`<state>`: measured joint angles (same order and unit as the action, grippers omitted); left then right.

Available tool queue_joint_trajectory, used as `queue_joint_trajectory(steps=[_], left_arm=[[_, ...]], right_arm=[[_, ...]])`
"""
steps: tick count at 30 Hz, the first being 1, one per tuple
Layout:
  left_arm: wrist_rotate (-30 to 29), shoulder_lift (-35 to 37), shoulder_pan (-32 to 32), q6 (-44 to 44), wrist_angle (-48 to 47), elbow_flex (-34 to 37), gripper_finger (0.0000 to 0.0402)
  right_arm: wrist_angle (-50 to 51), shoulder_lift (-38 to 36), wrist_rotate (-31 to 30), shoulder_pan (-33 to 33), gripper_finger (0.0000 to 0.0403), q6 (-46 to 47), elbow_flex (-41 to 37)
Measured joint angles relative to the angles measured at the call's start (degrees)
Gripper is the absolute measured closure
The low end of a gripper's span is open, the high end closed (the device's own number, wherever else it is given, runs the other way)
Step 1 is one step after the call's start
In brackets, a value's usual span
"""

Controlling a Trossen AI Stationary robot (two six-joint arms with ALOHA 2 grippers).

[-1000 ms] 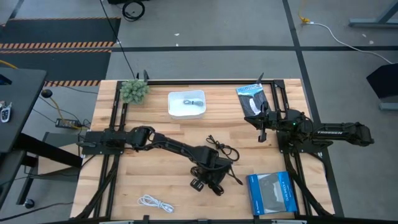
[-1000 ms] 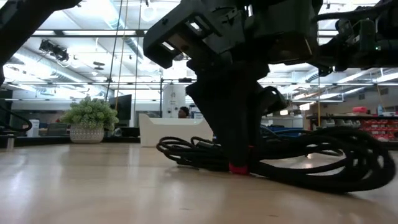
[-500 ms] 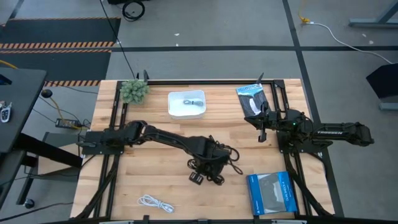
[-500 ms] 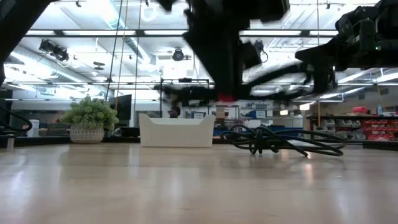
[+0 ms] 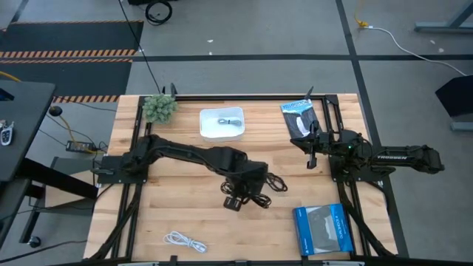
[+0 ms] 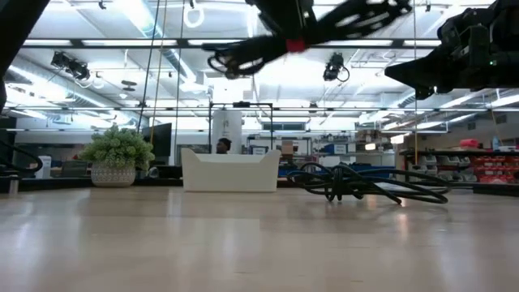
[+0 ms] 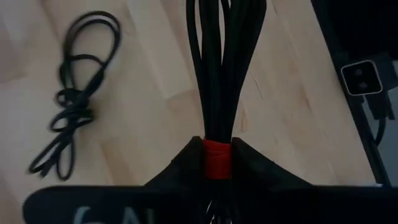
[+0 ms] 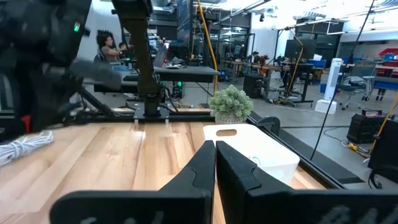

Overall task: Pick and place USB-C Cables
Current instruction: Put the bottom black charger cable into the white bin

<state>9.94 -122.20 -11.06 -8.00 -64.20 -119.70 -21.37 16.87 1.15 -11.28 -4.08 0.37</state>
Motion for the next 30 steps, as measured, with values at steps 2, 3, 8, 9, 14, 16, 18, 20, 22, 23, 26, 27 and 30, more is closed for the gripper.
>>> queue_joint_trajectory(steps=[2,3,8,9,14,16,18,20,22,23,26,27,30], left_arm=[[-0.76,1.16,0.41,0.33,-0.07,0.00,0.0338],[-1.47,1.71,0.53,0.38,-0.19,0.00,0.0338],[-2.82,4.38,1.65,1.71,-0.28,0.00,0.0338],[-2.89,4.87,1.95,1.82,-0.50,0.00,0.0338],[-4.94,8.18,3.55,3.16,-1.04,0.00,0.0338],[-5.01,9.56,4.48,4.54,-0.85,0.00,0.0338],[-5.29,10.99,5.43,6.11,-0.48,0.00,0.0338],[-5.49,12.58,6.31,7.71,0.28,0.00,0.0338],[-6.02,14.19,7.07,9.10,1.38,0.00,0.0335],[-6.45,14.77,7.40,9.40,1.46,0.00,0.0334],[-7.72,16.85,8.55,10.66,3.21,0.00,0.0335],[-7.71,17.49,9.05,10.99,4.02,0.00,0.0336],[-7.82,19.68,10.54,12.30,7.08,0.00,0.0336]], right_arm=[[0.03,0.01,-0.02,0.00,0.0383,-0.01,0.00],[0.02,0.00,-0.01,0.01,0.0383,0.00,0.00],[0.04,0.01,-0.02,-0.01,0.0383,-0.01,0.01],[0.03,0.01,-0.01,0.01,0.0383,0.00,-0.01],[0.02,0.01,0.00,0.01,0.0383,-0.01,0.01],[0.04,-0.01,0.00,0.00,0.0383,-0.01,0.01],[0.03,-0.01,-0.02,0.01,0.0383,-0.01,0.01],[0.05,0.00,0.00,0.01,0.0383,0.00,0.01],[0.05,0.00,-0.02,0.00,0.0383,0.00,-0.01],[0.03,0.01,-0.02,0.01,0.0383,-0.01,0.01],[0.00,0.01,-0.02,0.01,0.0383,0.01,0.01],[-0.04,-0.01,-0.02,-0.01,0.0383,-0.01,-0.01],[-0.19,0.04,-0.02,0.01,0.0383,0.01,0.00]])
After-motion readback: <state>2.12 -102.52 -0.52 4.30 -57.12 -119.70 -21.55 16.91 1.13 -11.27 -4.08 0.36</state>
